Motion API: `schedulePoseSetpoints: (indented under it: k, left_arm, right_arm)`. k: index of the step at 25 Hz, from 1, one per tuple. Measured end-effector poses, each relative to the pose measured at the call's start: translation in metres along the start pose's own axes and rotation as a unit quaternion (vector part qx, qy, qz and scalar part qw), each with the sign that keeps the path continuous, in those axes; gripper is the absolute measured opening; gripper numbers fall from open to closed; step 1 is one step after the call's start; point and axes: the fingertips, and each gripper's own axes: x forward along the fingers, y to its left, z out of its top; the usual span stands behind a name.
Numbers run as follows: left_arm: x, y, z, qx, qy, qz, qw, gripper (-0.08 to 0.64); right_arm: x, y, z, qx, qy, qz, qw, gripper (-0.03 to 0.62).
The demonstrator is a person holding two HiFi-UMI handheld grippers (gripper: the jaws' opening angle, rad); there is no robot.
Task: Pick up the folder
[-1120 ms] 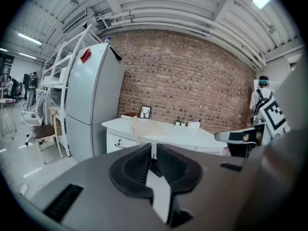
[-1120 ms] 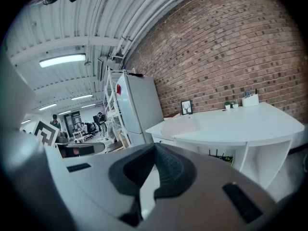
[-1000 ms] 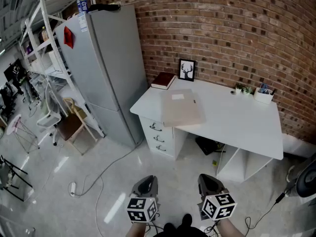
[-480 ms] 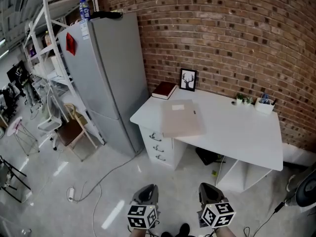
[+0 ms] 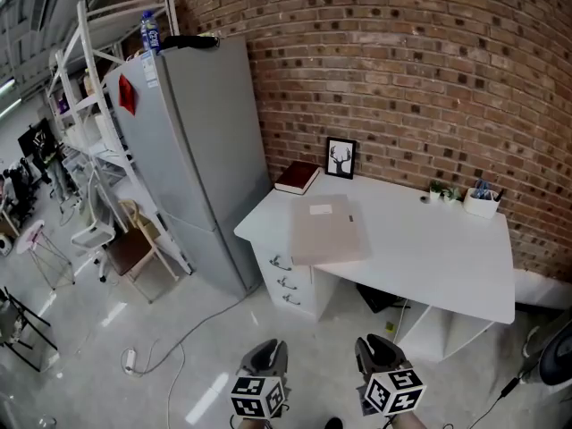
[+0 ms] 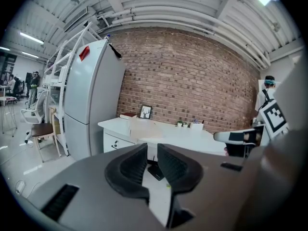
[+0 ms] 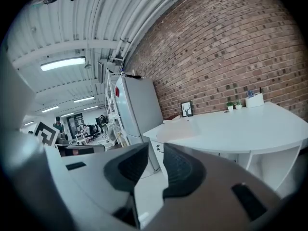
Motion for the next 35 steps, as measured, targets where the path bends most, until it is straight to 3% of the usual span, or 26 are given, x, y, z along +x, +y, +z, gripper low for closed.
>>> schedulePoseSetpoints:
  k: [10,19,35]
  left_arm:
    - [0.027,-0.010,0.007,-0.020,-0.009,0.006,0.9997,0.134]
    - [0.063,0.010,0.020,-0.027,-0.006,0.018,0.9995,0.187]
    - [0.219,0.103,0.101,-0.043,-0.029,0.000,0.9987,0.241]
  right_arm:
    - [0.021,-0.028,0.012,0.012,0.003,0.026,1.000,0.164]
    - [0.055,-0.049,0.033,0.049,-0.015,0.024,0.998,0.207]
    - [0.219,-0.092,0.106,0.042,-0.024,-0.007,0.999,0.214]
